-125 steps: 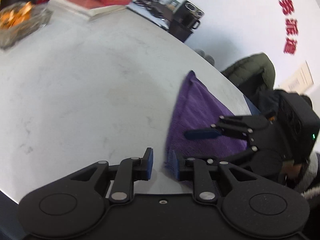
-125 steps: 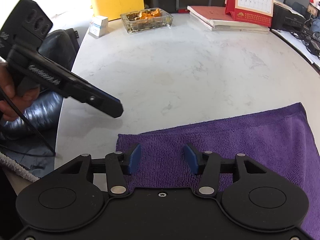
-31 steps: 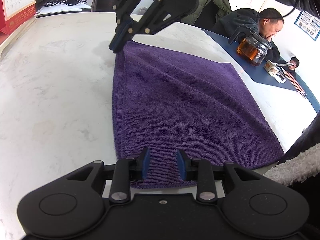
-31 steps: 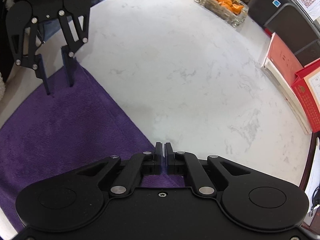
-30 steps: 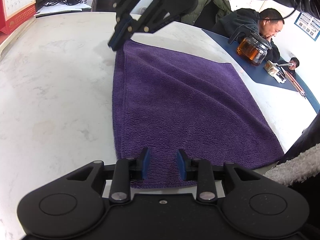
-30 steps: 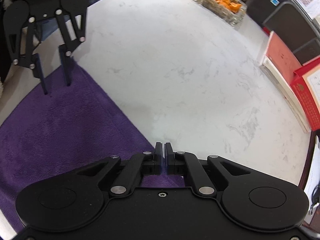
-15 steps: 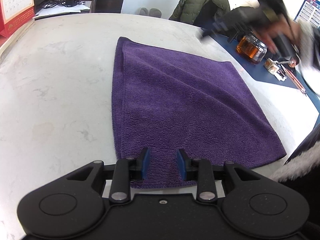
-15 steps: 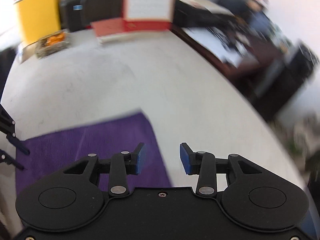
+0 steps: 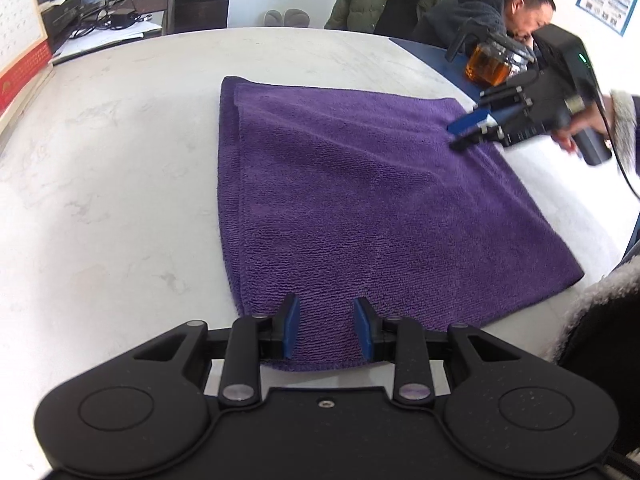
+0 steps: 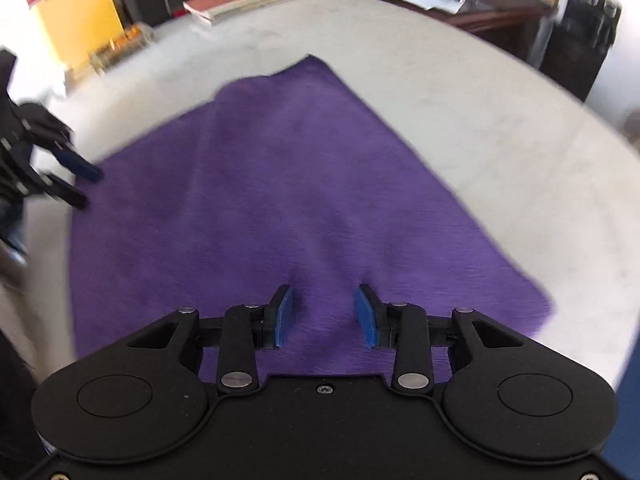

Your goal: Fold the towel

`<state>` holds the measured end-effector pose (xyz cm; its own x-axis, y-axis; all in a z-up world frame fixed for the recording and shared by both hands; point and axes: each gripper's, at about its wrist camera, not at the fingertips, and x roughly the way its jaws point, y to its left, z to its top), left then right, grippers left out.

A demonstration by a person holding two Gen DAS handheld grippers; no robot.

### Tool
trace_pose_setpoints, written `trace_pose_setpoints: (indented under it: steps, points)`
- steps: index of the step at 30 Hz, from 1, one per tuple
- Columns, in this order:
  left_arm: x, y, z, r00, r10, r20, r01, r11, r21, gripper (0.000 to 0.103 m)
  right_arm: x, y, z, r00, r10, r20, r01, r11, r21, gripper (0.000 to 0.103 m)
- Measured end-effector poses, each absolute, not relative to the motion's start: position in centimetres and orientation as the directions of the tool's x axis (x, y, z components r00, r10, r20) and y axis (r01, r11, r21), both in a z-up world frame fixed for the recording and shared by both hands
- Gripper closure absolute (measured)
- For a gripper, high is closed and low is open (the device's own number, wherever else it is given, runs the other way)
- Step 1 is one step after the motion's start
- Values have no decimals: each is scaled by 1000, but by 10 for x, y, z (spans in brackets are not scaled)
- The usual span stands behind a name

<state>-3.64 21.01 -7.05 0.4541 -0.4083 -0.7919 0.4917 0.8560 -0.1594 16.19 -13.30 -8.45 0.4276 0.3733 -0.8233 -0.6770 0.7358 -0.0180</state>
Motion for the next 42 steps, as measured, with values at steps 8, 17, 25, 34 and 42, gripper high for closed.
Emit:
trace_pose_setpoints:
  steps: [8, 17, 25, 34, 42]
  points:
    - [-43, 204, -71, 471, -379, -797, 468, 873, -138, 70, 206, -180, -85, 512, 312, -801, -550, 835, -26, 71]
    - [-42, 204, -70, 470, -391, -791, 461, 873, -159, 66, 209, -130, -50, 570, 386, -725, -530, 847, 34, 64]
    - [-39, 207, -70, 445, -416, -793, 495, 852, -169, 65, 226, -10, -35, 419, 562, -714, -833, 551, -55, 64]
    - [-33, 212, -71, 410, -448, -795, 495, 841, -218, 65, 273, 59, -55, 263, 544, -796, -948, 300, -108, 64]
    - [-27, 214, -69, 374, -462, -804, 495, 833, -248, 65, 294, 70, -73, 156, 511, -845, -981, 183, -70, 64]
